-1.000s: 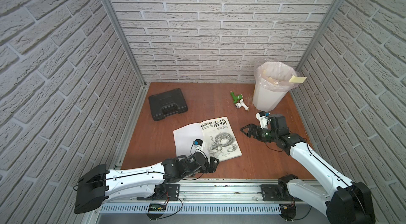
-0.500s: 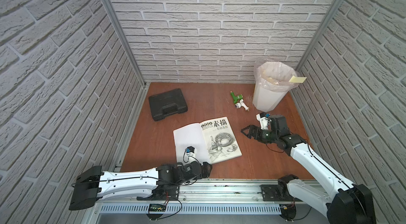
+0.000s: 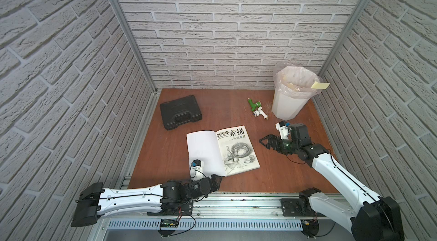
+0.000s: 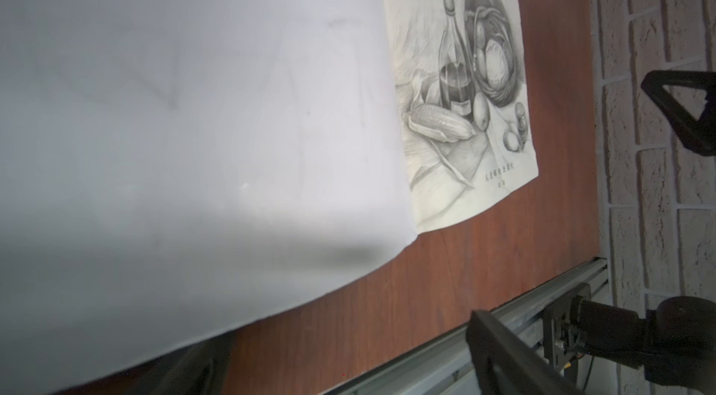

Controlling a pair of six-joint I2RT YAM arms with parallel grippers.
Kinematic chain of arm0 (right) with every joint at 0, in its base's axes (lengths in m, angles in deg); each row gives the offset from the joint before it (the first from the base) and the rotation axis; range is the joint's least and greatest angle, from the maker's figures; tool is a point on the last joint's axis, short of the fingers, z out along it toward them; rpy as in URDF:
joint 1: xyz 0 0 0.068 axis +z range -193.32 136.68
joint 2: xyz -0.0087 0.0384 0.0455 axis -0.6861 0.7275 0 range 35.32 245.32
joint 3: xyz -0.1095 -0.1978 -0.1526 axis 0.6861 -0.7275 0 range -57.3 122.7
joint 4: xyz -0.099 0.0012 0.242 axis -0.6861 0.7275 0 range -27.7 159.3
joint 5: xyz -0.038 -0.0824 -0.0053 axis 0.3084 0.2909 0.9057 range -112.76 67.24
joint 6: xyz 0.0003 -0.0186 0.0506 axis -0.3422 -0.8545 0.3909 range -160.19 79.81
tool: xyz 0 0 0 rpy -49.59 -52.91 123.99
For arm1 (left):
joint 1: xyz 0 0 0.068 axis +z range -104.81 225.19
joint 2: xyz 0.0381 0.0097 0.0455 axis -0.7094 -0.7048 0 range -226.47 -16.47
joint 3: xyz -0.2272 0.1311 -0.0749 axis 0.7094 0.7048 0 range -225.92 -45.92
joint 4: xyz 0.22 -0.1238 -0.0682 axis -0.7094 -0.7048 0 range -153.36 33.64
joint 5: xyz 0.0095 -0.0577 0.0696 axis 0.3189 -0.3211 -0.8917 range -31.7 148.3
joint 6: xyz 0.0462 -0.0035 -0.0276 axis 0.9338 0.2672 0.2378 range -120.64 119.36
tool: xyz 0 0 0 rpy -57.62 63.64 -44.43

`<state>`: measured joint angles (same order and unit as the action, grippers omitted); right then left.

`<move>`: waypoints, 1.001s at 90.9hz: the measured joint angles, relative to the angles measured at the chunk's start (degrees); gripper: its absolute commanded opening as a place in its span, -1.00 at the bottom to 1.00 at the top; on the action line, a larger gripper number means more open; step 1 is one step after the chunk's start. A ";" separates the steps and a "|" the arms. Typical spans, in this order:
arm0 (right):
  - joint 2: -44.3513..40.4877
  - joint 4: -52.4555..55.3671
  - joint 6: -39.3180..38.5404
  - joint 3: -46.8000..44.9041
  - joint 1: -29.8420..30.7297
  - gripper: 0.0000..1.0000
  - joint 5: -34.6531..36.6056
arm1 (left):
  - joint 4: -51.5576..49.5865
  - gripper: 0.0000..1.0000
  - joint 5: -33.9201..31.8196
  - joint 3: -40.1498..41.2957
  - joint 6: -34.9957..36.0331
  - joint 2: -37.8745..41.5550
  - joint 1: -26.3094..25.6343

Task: Peel off the used sticky note
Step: Close the book at the center of the board.

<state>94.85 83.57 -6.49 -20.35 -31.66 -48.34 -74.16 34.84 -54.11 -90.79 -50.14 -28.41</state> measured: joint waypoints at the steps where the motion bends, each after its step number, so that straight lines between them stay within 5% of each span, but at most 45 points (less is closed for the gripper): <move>1: 0.00 0.00 0.00 0.00 0.00 1.00 0.00 | -0.07 0.97 -0.39 0.28 -0.04 0.46 0.00; 26: 0.04 -0.17 0.20 0.00 0.00 1.00 0.00 | 1.95 0.97 -8.63 2.58 2.38 7.78 0.00; 51: 0.11 -0.96 0.22 -0.02 0.00 1.00 -0.02 | 8.90 0.97 -10.84 2.93 11.47 5.09 0.70; 91: -0.44 -1.11 0.42 -0.96 -0.04 1.00 0.00 | 20.92 0.97 4.07 -11.50 28.85 -18.45 11.41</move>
<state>94.41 82.46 -6.08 -21.31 -31.71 -48.34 -53.25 38.90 -65.61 -61.94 -68.59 -17.00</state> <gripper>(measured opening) 0.999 0.983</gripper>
